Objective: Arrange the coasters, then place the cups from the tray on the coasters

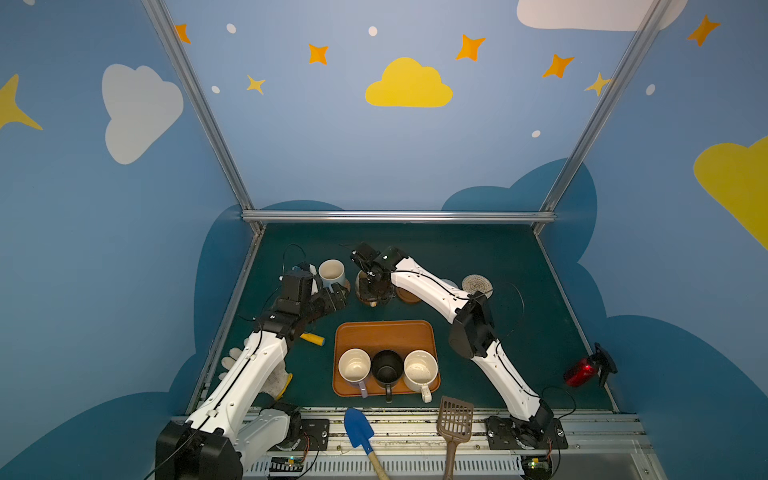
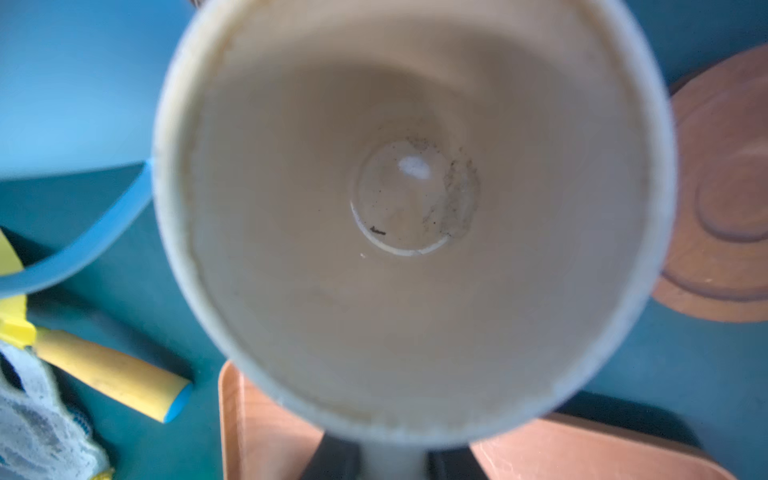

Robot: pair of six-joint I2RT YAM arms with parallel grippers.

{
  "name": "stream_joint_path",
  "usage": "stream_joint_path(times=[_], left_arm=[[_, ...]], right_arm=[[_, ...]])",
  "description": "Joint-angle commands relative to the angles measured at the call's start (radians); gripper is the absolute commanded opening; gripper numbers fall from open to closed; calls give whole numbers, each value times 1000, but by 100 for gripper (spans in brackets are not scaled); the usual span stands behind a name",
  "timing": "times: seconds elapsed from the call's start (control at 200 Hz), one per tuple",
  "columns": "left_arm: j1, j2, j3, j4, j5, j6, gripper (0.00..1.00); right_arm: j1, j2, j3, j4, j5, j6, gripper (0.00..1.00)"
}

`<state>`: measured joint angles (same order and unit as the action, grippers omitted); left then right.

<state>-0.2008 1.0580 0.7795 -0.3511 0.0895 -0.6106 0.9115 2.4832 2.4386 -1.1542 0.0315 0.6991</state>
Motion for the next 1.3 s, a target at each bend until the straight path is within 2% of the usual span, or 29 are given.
stream_joint_path(times=[0.0,0.26,0.486,0.816,0.941,1.036,1.216,1.296], left_arm=[[6,-18,-2,-10,0,9,97],[9,-21,-17,0,3,10,97],[10,-18,-16,3,9,9,97],[14,-20,-12,-3,13,12,97],[14,-29,-12,0,9,12,97],[17,-29,-11,-4,13,11,97],[18,-37,-13,-5,14,8,97],[20,-39,-14,-9,15,10,97]], right_arm=[[-4,6,34,1,-3,-1,0],[-3,17,28,13,63,0,0],[-3,21,-4,70,62,7,0],[1,11,-34,34,57,7,0],[-2,3,-47,54,46,7,8],[-3,6,-38,53,36,5,20],[-7,10,-39,51,15,6,27],[-8,8,-37,42,12,7,36]])
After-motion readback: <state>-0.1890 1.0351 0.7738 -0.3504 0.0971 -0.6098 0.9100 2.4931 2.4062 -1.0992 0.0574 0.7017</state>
